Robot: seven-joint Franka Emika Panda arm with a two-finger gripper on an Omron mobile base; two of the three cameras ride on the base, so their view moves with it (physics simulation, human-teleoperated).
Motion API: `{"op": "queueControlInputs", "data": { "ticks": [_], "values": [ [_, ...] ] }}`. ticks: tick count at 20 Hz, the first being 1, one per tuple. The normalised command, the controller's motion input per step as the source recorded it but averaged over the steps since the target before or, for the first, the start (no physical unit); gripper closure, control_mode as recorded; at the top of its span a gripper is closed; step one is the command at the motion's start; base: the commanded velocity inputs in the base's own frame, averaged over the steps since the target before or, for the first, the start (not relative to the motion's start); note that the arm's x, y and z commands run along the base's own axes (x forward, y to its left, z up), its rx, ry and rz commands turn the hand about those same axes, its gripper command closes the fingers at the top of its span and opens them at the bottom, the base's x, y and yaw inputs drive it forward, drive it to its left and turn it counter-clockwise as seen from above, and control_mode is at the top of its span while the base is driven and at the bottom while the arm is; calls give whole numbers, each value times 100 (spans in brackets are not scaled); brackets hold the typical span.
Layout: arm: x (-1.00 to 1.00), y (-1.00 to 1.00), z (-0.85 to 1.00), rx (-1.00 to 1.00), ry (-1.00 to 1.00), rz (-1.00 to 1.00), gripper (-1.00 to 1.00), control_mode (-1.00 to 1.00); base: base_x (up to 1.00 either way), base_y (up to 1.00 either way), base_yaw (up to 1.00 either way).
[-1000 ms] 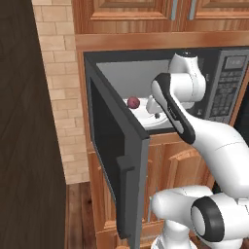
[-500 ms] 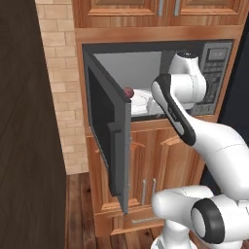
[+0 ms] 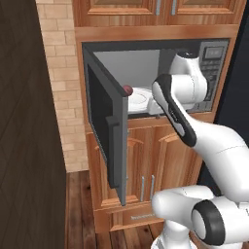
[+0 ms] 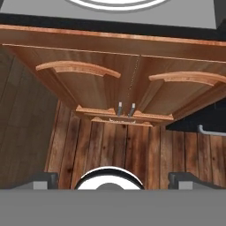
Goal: Close the microwave door.
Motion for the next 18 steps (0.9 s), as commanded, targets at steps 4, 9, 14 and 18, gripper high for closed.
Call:
{"op": "queueControlInputs", "data": {
  "ticks": [4, 9, 14, 18],
  "values": [
    [-82, 0, 42, 1, -33, 0, -100, -100, 0, 0, 0],
    [-96, -3, 70, 0, -36, -3, -100, -100, 0, 0, 0],
    [-100, 12, 40, 0, -30, -22, -100, -100, 0, 0, 0],
    [-100, 45, 40, -1, -32, -24, -100, -100, 0, 0, 0]
  ]
}}
